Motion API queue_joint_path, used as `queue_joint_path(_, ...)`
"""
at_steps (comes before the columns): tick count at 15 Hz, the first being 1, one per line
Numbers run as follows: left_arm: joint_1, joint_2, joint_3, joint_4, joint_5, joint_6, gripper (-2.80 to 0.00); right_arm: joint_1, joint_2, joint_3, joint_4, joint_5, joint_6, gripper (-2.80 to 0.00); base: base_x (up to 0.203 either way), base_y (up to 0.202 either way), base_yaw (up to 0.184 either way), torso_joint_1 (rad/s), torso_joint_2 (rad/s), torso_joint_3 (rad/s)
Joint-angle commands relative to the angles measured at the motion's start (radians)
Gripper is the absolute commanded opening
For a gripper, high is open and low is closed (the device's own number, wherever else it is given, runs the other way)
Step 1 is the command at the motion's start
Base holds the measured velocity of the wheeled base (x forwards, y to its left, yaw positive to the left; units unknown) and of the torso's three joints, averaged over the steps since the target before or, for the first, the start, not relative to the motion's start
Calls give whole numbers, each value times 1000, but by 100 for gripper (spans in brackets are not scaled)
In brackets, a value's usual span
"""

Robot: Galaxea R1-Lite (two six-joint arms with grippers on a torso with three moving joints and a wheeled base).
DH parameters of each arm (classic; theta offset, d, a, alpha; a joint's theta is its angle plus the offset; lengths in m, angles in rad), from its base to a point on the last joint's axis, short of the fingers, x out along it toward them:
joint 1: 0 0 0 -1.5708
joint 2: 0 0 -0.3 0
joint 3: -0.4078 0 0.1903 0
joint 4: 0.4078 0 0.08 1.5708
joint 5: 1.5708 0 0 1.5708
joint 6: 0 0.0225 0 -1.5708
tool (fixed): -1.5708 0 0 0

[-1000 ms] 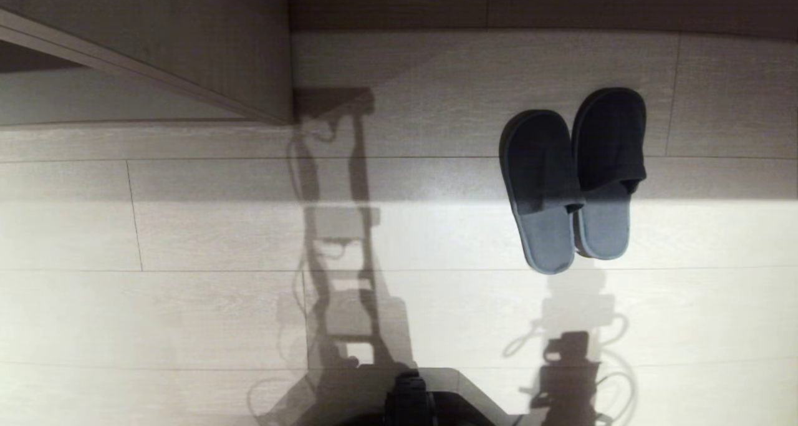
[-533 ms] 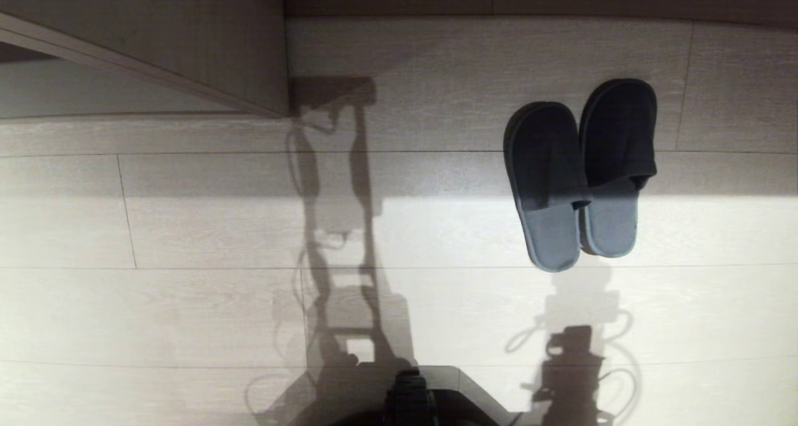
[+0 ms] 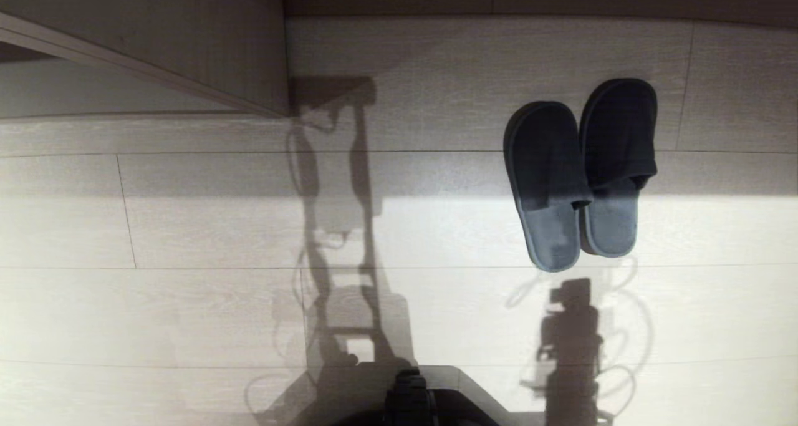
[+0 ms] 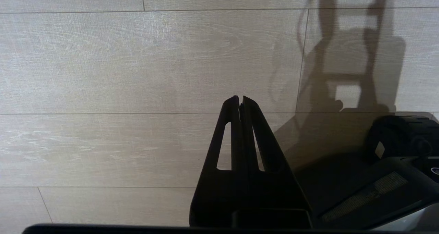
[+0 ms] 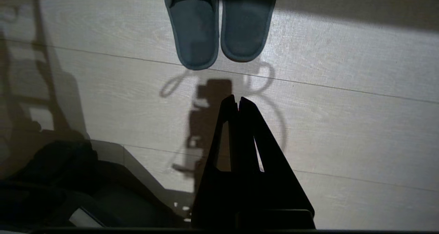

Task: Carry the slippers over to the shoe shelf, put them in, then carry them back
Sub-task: Pick up the slippers on the floor

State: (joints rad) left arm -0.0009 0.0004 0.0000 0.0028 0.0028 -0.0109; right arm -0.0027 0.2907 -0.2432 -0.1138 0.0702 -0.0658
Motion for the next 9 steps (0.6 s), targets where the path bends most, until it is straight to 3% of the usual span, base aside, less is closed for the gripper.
queue_joint_path(1, 1, 0, 0, 0, 0, 0, -280, 8, 275, -34, -86, 3, -5, -280, 0, 0, 0, 0, 0, 0)
queue_joint_path(5, -1, 0, 0, 0, 0, 0, -280, 24, 884, -80, -450, 10, -57, -280, 0, 0, 0, 0, 0, 0)
queue_joint_path(9, 1, 0, 0, 0, 0, 0, -280, 59, 1284, -161, -930, -12, -118, -280, 0, 0, 0, 0, 0, 0)
